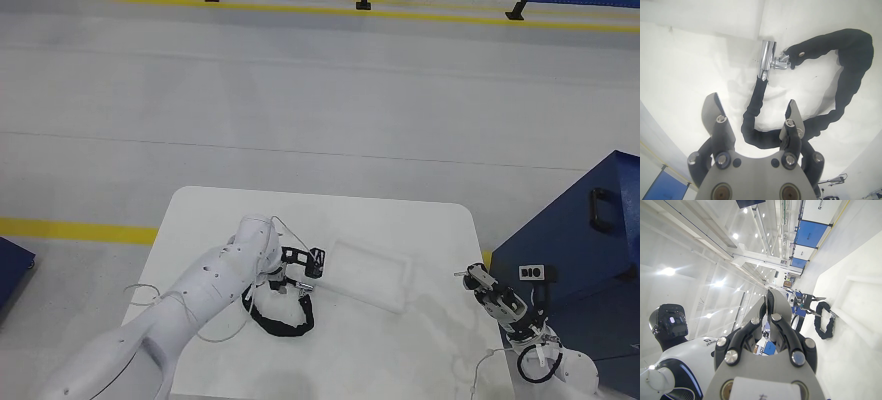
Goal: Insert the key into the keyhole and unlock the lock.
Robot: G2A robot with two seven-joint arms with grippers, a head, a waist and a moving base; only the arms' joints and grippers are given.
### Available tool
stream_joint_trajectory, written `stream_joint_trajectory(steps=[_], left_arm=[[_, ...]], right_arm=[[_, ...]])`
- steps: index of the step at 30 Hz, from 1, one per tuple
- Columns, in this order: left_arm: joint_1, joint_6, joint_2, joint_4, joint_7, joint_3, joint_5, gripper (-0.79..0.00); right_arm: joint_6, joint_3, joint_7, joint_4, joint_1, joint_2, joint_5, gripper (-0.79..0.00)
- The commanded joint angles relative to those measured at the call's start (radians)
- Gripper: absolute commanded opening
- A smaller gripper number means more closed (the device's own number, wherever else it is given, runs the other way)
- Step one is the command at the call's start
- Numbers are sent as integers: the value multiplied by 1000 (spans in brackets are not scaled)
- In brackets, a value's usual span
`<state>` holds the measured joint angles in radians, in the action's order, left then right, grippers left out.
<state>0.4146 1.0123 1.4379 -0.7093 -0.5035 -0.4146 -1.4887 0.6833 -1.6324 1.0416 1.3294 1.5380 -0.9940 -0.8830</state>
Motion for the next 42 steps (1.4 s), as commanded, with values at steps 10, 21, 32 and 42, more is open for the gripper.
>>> stream_joint_trajectory(steps=[10,21,32,42], left_arm=[[-30,0,56,102,57,69,22,-529],[-44,-9,107,196,60,94,12,-634],[-52,-31,149,231,88,127,-64,-606],[-56,-29,175,269,115,142,-111,-603]], right_arm=[[0,0,0,0,0,0,0,-785],[0,0,0,0,0,0,0,-785],[0,0,0,0,0,0,0,-785],[0,0,0,0,0,0,0,-785]])
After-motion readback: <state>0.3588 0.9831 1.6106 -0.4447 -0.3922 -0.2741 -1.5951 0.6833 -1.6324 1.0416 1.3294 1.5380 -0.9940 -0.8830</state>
